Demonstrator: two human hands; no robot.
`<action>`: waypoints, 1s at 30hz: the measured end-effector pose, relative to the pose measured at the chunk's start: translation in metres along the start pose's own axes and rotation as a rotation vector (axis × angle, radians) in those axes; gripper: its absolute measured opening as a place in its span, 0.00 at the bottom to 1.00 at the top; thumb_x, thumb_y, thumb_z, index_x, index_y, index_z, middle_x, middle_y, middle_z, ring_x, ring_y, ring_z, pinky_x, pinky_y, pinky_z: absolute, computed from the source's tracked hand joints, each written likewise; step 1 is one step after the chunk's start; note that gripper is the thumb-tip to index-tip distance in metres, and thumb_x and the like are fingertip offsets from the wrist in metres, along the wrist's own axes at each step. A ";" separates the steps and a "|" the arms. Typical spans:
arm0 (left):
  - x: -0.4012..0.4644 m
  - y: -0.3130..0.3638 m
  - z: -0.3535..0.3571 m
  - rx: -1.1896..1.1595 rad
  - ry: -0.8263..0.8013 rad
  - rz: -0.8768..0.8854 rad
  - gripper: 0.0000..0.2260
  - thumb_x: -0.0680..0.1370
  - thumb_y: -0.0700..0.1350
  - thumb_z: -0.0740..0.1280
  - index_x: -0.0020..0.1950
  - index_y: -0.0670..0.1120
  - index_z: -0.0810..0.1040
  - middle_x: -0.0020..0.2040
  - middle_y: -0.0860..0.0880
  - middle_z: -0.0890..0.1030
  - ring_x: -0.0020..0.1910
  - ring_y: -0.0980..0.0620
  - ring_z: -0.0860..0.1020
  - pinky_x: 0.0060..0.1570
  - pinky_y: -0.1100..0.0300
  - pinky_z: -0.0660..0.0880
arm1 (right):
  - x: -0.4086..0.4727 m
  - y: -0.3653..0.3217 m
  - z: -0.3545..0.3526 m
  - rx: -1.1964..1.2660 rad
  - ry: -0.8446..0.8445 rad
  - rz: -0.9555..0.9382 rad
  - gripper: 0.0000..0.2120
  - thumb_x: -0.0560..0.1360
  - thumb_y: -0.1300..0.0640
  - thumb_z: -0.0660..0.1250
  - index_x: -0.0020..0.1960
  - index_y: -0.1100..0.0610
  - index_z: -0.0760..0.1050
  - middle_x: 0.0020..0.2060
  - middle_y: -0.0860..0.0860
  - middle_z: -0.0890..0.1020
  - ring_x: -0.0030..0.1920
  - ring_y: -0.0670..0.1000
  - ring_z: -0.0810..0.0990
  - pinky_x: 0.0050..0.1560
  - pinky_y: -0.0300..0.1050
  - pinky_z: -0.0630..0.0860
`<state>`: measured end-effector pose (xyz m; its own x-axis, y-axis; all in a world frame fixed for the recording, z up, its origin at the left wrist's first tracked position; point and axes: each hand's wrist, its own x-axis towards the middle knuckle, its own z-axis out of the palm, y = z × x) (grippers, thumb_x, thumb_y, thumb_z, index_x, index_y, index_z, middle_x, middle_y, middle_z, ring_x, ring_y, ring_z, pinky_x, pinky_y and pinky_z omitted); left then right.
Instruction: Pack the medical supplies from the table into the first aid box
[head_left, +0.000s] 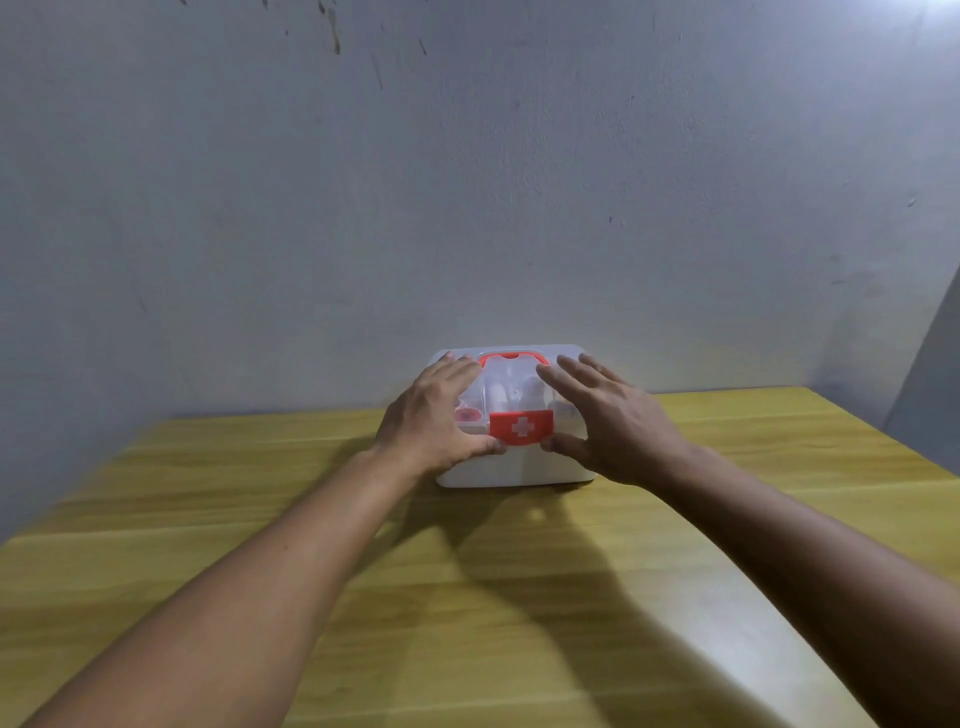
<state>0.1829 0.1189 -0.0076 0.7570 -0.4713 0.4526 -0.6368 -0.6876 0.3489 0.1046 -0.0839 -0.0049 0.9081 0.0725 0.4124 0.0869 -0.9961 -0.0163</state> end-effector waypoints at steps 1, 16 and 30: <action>0.000 0.000 -0.001 0.010 -0.014 -0.003 0.47 0.61 0.55 0.80 0.76 0.49 0.64 0.76 0.52 0.65 0.78 0.54 0.57 0.73 0.52 0.65 | 0.000 0.001 -0.001 -0.009 -0.015 0.003 0.42 0.72 0.42 0.70 0.77 0.47 0.51 0.78 0.51 0.58 0.78 0.55 0.53 0.70 0.55 0.65; 0.040 -0.019 0.014 -0.005 -0.034 -0.049 0.48 0.61 0.46 0.82 0.76 0.50 0.62 0.77 0.54 0.64 0.78 0.55 0.54 0.72 0.52 0.65 | 0.039 0.014 0.017 -0.031 -0.011 0.020 0.42 0.71 0.52 0.73 0.77 0.48 0.52 0.77 0.51 0.58 0.78 0.55 0.53 0.69 0.54 0.67; 0.053 -0.024 0.021 0.204 -0.059 -0.019 0.51 0.68 0.51 0.77 0.79 0.47 0.45 0.81 0.48 0.47 0.79 0.50 0.42 0.77 0.46 0.44 | 0.047 0.018 0.029 -0.012 0.033 0.024 0.44 0.74 0.53 0.70 0.78 0.50 0.43 0.79 0.54 0.47 0.78 0.58 0.45 0.73 0.59 0.60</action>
<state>0.2419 0.0989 -0.0091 0.7794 -0.4847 0.3970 -0.5841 -0.7913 0.1808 0.1605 -0.0973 -0.0120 0.8960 0.0469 0.4416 0.0600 -0.9981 -0.0157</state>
